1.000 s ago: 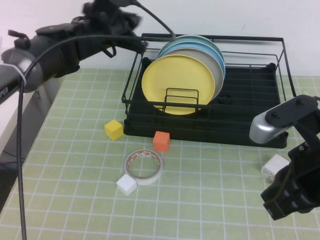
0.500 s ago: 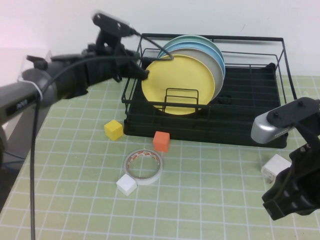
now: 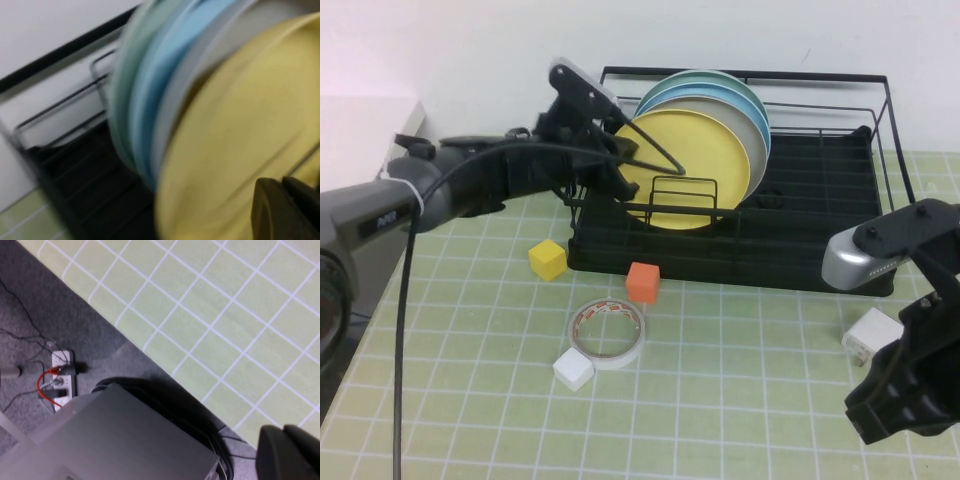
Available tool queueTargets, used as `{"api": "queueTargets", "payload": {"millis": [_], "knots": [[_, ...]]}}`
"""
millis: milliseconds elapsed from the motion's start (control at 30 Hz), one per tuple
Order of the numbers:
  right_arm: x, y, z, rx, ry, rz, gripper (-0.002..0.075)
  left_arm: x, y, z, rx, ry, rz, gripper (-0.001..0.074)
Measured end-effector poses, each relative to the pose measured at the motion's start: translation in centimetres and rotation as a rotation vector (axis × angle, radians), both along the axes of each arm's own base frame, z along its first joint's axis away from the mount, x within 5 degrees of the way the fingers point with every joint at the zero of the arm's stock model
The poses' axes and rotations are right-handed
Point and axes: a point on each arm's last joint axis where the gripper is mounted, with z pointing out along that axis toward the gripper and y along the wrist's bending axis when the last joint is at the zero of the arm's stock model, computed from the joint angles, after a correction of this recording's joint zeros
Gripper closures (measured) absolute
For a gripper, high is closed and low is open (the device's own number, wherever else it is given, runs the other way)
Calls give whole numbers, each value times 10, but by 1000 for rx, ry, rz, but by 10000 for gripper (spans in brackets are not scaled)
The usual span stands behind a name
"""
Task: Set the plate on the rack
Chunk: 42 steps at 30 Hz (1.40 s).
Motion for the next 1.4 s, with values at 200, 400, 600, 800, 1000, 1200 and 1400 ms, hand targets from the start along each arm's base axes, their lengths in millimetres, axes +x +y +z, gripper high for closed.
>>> {"api": "queueTargets", "payload": {"millis": [200,400,600,800,1000,1200,1400], "knots": [[-1,-1,-1,-19,14,6,725,7,17,32,10,-36,224,735],[0,-2,-1,-21,1,3,725,23,14,35,-2,-74,243,735],[0,-2,-1,-22,4,4,725,35,6,7,0,-45,208,735],[0,-2,-1,-27,0,4,725,29,-7,4,-39,-54,45,735],[1,-3,-1,-43,-10,7,725,27,-9,5,-36,-70,1,736],[3,-14,2,-119,-79,-34,725,26,-1,29,-61,-70,109,736],[-12,-52,36,-240,-312,-147,726,-6,28,114,-129,-146,314,736]]}}
